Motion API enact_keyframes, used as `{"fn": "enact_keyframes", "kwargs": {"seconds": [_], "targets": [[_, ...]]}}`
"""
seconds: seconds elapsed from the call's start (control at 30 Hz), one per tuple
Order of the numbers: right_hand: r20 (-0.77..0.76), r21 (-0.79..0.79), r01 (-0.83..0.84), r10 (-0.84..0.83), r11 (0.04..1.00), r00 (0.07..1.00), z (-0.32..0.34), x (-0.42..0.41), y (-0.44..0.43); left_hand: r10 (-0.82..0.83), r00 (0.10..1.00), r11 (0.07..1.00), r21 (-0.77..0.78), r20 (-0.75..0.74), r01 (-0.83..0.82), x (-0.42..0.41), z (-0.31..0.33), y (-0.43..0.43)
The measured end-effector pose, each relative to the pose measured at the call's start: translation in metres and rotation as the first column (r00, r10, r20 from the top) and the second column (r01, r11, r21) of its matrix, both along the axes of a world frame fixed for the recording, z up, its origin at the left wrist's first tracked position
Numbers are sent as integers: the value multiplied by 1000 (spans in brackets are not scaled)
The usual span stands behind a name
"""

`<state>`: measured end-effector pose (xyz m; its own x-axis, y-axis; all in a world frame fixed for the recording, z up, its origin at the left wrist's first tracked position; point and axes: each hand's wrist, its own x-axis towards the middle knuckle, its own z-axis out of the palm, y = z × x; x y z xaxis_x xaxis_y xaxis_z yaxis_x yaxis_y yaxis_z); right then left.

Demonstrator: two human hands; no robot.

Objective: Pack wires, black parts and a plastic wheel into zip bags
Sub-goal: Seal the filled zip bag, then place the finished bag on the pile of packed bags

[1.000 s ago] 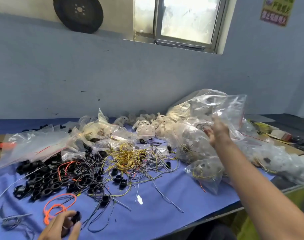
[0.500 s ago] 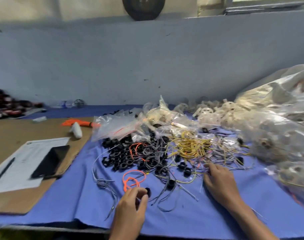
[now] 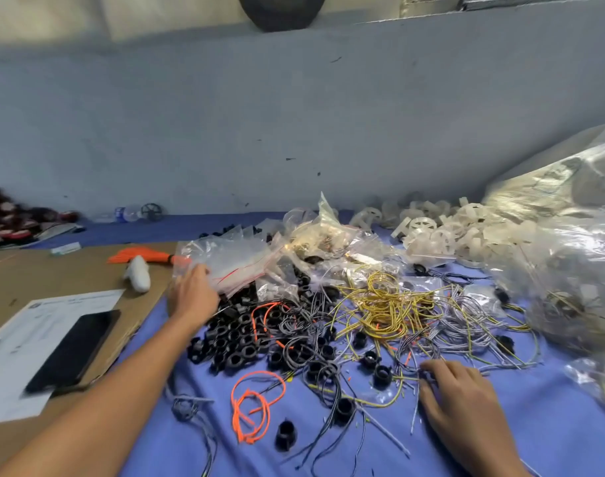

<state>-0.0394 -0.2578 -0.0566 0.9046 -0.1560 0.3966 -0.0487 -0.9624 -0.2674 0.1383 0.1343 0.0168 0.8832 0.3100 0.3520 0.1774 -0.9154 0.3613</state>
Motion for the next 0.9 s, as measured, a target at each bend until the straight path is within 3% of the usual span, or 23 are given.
{"fn": "enact_keyframes", "kwargs": {"seconds": [0.13,0.2,0.3,0.5,0.63,0.73,0.83,0.9], "targets": [[-6,1,16,-16,1000,1000,0,5,1,-25,948,987,145,-319,75,41,-5,42],[-17,59,40,-39,997,999,0,7,0,-44,927,973,194,-372,124,52,-11,49],[-14,108,48,-46,993,999,-3,9,-3,-49,979,969,227,-199,95,57,-16,49],[-5,84,21,-20,996,1000,-8,9,-5,-54,997,991,-120,53,60,47,9,41],[2,80,6,-6,997,1000,-9,8,-6,-212,972,938,-259,100,232,18,27,13],[19,78,-6,5,997,1000,-4,5,-3,-433,900,880,-189,56,435,-33,23,-18],[28,61,-12,11,998,1000,-1,0,-2,-518,853,852,-55,69,521,-87,13,-41],[19,50,-11,10,999,1000,2,-1,-1,-549,831,828,-77,91,556,-113,5,-53]]}}
